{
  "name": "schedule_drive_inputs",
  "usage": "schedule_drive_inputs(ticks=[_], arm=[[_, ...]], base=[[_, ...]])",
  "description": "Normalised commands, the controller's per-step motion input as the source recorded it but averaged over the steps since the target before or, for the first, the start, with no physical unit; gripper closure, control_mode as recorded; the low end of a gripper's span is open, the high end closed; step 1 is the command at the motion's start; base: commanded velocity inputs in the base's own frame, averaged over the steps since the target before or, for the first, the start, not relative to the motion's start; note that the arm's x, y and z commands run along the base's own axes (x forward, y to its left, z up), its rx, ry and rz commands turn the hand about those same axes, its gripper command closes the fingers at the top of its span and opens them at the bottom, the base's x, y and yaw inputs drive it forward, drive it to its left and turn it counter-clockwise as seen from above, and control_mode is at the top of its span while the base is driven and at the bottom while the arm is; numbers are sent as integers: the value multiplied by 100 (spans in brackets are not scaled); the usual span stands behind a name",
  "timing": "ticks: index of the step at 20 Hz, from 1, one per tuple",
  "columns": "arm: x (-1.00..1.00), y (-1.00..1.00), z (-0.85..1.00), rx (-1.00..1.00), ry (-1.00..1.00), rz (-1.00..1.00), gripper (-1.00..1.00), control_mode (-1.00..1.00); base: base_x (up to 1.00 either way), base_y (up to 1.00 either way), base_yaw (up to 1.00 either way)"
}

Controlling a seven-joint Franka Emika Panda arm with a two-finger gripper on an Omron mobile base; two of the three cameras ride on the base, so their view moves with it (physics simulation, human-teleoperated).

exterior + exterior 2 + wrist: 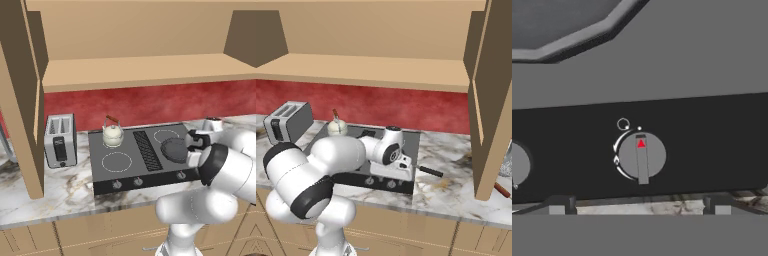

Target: Pick the pan from the cabinet and place it on the stove. Then turn on the stove burner for the pan.

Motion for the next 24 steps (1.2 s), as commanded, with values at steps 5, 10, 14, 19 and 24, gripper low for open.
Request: schedule_drive_inputs(ticks=[5,10,14,19,24], arm=[[10,3,-19,-1,0,0,-100,-100],[7,1,-16,-1,0,0,-100,-100],[5,0,-3,0,0,0,-100,-100],[0,0,0,0,0,0,-100,-100],[1,0,-1,0,0,0,-100,-100]], base=[[0,0,0],[0,0,0],[0,0,0],[0,0,0],[0,0,0]])
